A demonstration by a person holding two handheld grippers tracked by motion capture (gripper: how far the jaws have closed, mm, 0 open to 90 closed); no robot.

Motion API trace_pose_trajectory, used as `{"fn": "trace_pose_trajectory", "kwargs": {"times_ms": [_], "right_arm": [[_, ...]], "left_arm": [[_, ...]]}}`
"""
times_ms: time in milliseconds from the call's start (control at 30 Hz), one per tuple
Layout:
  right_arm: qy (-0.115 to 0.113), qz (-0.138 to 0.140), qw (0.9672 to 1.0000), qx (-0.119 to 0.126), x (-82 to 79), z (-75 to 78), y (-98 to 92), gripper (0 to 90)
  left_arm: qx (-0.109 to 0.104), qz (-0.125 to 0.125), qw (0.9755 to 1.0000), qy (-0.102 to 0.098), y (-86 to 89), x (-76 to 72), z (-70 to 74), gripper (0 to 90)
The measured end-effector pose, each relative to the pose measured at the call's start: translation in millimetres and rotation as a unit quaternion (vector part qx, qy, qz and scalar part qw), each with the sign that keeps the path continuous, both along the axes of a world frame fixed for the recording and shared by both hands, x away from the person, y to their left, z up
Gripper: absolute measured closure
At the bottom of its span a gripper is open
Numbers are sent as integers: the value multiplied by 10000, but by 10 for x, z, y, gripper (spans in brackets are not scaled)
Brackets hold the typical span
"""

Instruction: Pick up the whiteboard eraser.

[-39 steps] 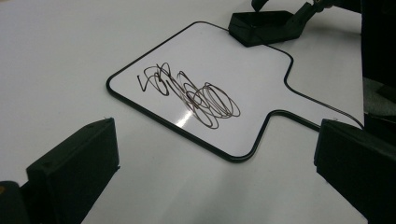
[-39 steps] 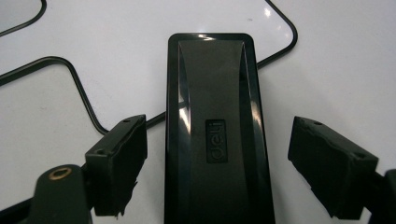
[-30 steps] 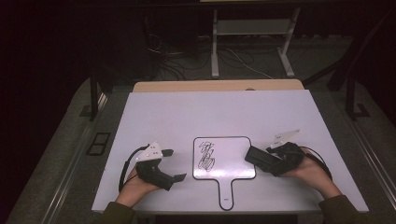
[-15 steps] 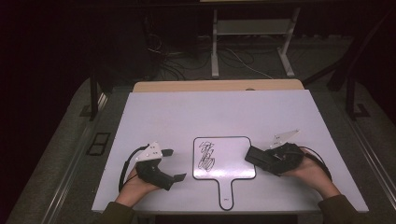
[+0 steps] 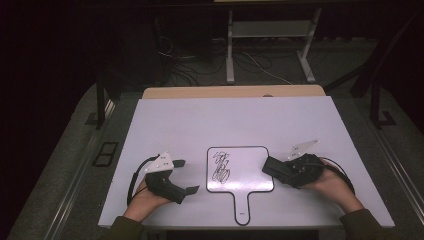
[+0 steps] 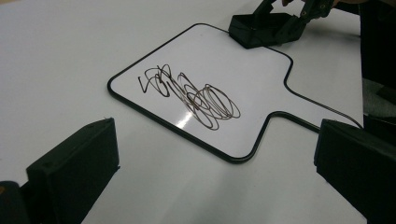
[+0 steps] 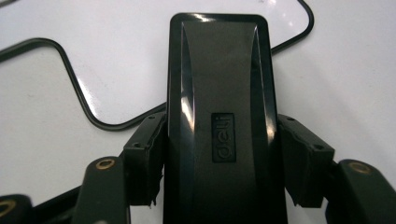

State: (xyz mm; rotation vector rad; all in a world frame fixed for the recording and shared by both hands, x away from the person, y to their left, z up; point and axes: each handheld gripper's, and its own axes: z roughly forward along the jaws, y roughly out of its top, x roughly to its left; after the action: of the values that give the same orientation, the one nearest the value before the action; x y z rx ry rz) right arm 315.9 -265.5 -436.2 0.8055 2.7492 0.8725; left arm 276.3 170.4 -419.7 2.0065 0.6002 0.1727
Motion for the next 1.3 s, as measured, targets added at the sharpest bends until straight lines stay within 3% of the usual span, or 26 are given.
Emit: {"fn": "trace_pose_trajectory", "kwargs": {"times_ms": [867,1300], "right_arm": [[100,-30,9999,-82,18,70,20,389],[59,-81,9998,146,32,180,10,389]], "left_arm": [[-52,-3,10000,-14,21,9,1,0],[-43,-13,10000,26,9,7,-24,0]]}}
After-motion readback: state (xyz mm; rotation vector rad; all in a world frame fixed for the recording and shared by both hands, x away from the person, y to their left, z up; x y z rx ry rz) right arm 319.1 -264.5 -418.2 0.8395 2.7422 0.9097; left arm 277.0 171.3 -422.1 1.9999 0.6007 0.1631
